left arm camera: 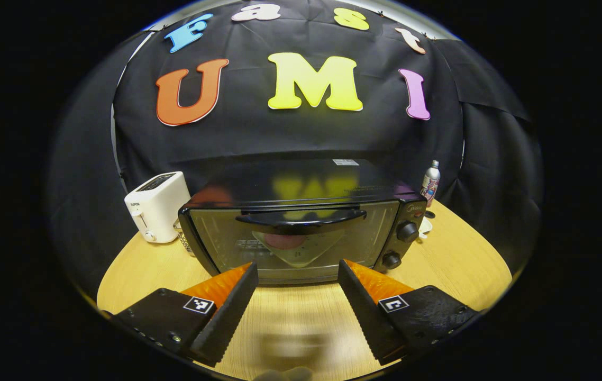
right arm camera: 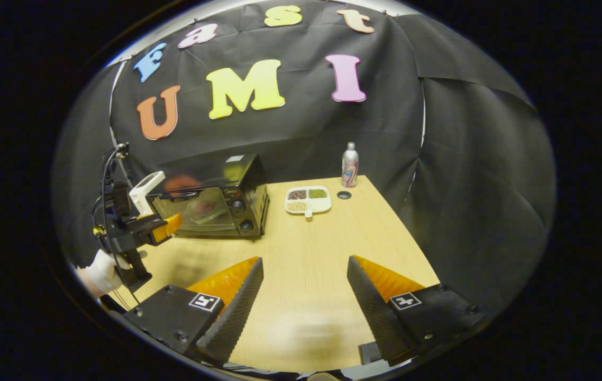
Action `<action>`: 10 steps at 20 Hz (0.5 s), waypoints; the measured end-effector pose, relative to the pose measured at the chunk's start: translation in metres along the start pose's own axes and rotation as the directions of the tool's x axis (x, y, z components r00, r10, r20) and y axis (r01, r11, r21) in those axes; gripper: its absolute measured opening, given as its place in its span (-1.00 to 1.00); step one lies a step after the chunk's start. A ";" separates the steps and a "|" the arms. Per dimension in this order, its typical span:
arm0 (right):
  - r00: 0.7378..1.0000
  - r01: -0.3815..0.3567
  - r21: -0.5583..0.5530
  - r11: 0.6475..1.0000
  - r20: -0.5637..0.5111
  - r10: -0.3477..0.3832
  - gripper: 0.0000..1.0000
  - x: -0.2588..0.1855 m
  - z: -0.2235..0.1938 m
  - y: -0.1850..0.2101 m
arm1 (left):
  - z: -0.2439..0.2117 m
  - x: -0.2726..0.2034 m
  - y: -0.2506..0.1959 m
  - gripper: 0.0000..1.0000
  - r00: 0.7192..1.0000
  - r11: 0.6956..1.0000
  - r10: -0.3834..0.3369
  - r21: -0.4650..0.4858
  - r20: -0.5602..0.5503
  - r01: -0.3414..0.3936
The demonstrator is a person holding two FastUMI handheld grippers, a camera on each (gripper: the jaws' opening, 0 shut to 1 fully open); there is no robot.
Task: Open the electric oven with the left hand, put the food in, and close the electric oven.
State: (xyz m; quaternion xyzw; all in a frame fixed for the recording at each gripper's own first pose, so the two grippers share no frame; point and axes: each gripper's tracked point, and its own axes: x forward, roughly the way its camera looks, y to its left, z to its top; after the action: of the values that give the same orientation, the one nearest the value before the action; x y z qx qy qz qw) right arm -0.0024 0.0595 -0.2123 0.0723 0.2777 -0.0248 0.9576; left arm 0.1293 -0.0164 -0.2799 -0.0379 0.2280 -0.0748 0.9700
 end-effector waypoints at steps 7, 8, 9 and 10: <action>0.995 -0.042 -0.048 0.998 0.085 0.045 1.00 -0.025 0.033 0.005 | 0.034 -0.075 -0.007 0.94 0.996 1.000 0.021 0.007 0.091 -0.021; 0.992 -0.048 -0.056 0.997 0.111 0.054 1.00 -0.032 0.043 0.005 | 0.047 -0.094 -0.009 0.94 0.992 1.000 0.026 0.009 0.126 -0.027; 0.988 -0.054 -0.068 0.996 0.141 0.063 1.00 -0.041 0.053 0.003 | 0.057 -0.112 -0.011 0.93 0.987 0.999 0.033 0.008 0.157 -0.035; 0.983 -0.058 -0.081 0.995 0.170 0.072 1.00 -0.051 0.064 0.001 | 0.068 -0.131 -0.012 0.94 0.981 0.999 0.046 0.001 0.189 -0.047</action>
State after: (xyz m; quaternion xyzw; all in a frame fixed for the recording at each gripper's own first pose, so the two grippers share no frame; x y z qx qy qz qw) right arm -0.0114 0.0509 -0.1315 0.0424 0.1918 0.0110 0.9805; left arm 0.0420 -0.0043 -0.1606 -0.0366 0.1357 -0.0488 0.9889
